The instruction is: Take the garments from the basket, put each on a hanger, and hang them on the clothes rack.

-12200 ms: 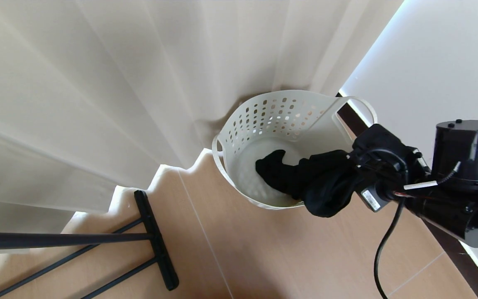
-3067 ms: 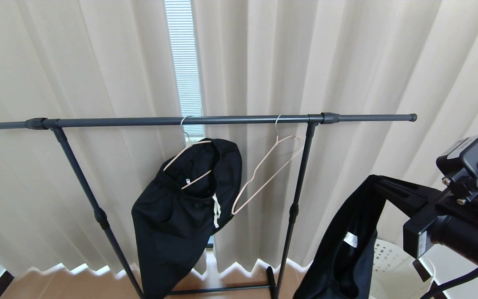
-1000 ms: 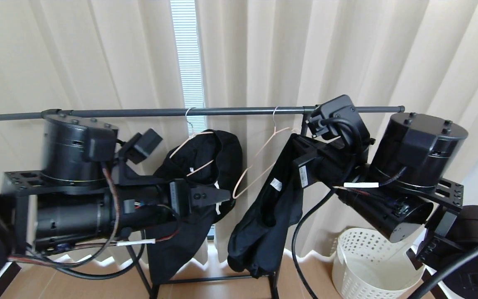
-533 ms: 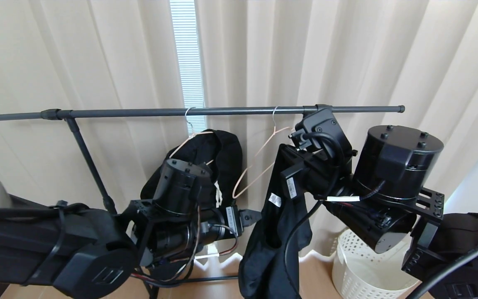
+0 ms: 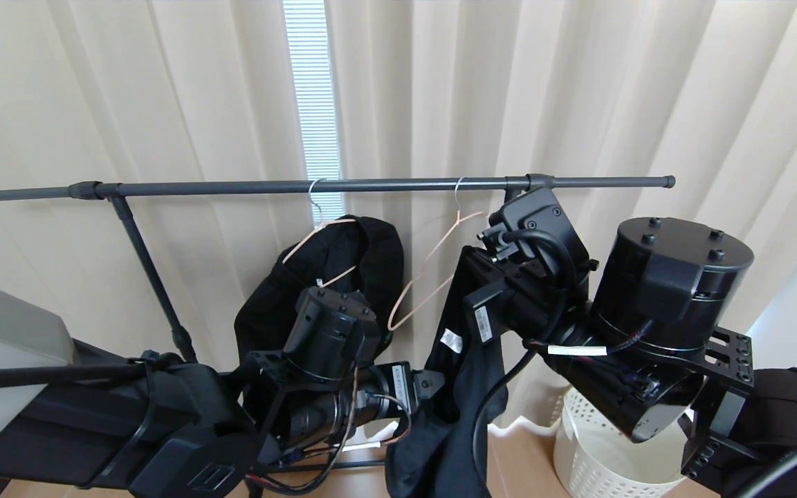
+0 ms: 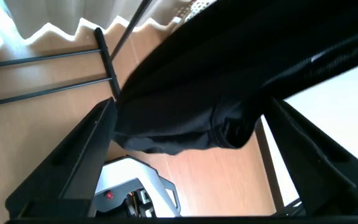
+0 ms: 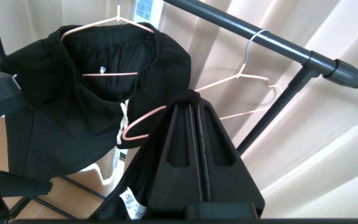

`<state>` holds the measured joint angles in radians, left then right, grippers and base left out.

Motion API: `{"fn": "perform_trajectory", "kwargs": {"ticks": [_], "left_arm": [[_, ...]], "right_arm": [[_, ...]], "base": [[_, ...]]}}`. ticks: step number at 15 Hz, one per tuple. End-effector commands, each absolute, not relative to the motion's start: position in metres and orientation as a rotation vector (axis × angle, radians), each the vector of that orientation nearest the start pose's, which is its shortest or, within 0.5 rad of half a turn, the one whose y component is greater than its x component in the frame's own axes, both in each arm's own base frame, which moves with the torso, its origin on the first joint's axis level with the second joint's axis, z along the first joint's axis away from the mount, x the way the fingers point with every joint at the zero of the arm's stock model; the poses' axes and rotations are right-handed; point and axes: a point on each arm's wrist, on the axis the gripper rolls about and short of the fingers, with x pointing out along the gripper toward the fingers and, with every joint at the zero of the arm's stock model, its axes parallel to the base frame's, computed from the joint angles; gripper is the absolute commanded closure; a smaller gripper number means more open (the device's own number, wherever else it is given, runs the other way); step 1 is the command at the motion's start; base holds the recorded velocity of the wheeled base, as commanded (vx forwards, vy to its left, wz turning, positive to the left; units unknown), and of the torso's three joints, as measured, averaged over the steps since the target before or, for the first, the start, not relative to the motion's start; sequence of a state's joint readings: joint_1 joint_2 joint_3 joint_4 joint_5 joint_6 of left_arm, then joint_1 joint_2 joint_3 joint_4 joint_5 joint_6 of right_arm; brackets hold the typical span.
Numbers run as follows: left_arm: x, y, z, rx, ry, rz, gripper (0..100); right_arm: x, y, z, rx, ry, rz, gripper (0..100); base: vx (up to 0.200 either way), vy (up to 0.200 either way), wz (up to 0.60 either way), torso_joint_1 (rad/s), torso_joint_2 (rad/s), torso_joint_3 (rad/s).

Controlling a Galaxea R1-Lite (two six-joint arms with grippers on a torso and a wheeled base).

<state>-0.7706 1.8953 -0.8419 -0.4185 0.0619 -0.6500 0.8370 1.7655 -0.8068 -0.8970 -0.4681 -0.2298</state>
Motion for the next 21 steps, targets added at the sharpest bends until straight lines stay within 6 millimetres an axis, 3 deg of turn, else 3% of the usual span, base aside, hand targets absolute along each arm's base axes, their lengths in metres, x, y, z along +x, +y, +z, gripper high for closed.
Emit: {"fn": "perform_trajectory", "kwargs": {"ticks": [1, 8, 15, 16, 21], "left_arm": [[0.238, -0.229, 0.110, -0.343, 0.777, -0.457, 0], [0.252, -0.238, 0.080, -0.257, 0.704, -0.327, 0], [0.251, -0.236, 0.076, -0.197, 0.663, -0.253, 0], [0.250, -0.234, 0.074, -0.189, 0.667, -0.239, 100], [0.246, -0.227, 0.089, -0.208, 0.626, -0.246, 100]], "right_arm": [[0.220, 0.230, 0.192, -0.258, -0.002, 0.373, 100], [0.207, 0.235, 0.193, -0.258, -0.008, 0.406, 100], [0.213, 0.229, 0.195, -0.255, -0.008, 0.364, 100], [0.213, 0.229, 0.194, -0.255, -0.007, 0.365, 100], [0.224, 0.216, 0.193, -0.262, 0.005, 0.310, 100]], "base": [[0.000, 0.000, 0.00, 0.000, 0.00, 0.000], [0.000, 0.000, 0.00, 0.000, 0.00, 0.000], [0.000, 0.000, 0.00, 0.000, 0.00, 0.000], [0.000, 0.000, 0.00, 0.000, 0.00, 0.000], [0.000, 0.000, 0.00, 0.000, 0.00, 0.000]]}}
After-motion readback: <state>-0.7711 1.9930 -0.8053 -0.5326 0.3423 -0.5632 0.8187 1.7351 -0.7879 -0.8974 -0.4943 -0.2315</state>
